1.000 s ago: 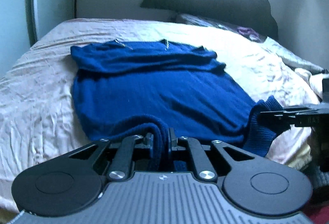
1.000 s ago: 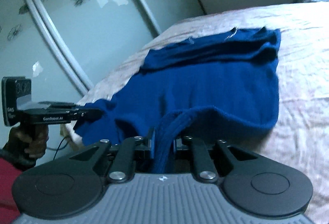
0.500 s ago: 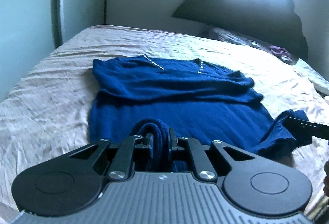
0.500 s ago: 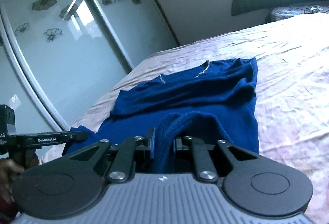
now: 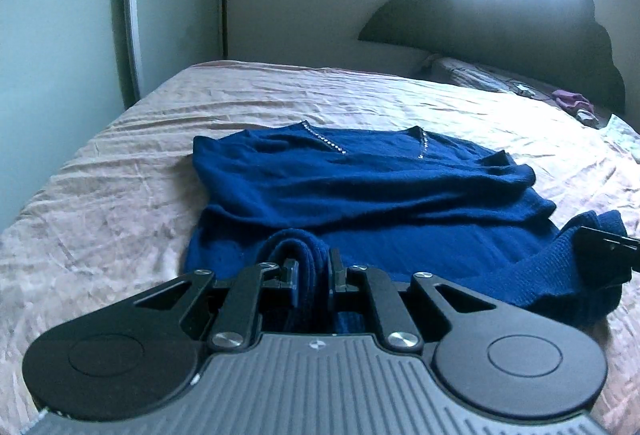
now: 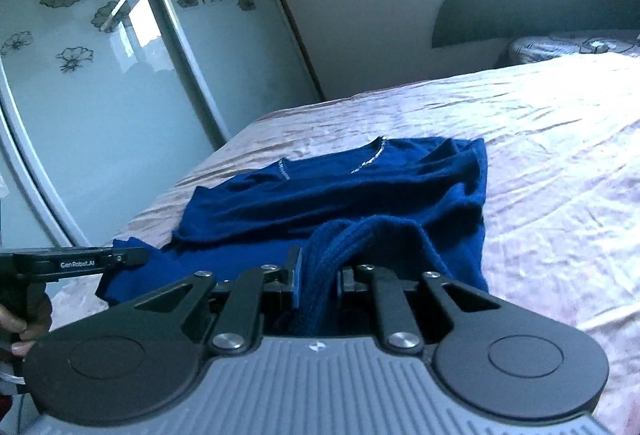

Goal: Fold small clothes
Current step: 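Carry the held hem with the left gripper toward the sweater collar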

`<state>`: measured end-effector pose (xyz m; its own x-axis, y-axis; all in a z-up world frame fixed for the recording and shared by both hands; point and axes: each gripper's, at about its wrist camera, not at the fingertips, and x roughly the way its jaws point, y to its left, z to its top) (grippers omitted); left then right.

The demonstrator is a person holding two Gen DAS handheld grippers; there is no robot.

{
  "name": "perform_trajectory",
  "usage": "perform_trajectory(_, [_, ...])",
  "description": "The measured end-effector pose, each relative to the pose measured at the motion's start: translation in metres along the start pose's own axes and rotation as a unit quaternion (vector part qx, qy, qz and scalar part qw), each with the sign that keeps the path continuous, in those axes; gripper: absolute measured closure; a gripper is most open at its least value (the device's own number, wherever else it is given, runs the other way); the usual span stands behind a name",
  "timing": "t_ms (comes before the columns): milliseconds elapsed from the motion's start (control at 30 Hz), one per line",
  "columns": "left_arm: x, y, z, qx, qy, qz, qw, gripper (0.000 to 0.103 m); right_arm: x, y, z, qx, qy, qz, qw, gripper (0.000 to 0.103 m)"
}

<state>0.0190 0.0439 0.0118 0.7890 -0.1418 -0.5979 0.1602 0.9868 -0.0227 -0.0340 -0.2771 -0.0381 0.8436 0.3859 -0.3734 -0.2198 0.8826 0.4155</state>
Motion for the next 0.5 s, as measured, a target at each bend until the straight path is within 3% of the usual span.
perform_trajectory(500, [0.018, 0.004, 0.02, -0.006, -0.014, 0.011, 0.9998, 0.089, 0.024, -0.011, 0.019, 0.004, -0.006, 0.0, 1.0, 0.088])
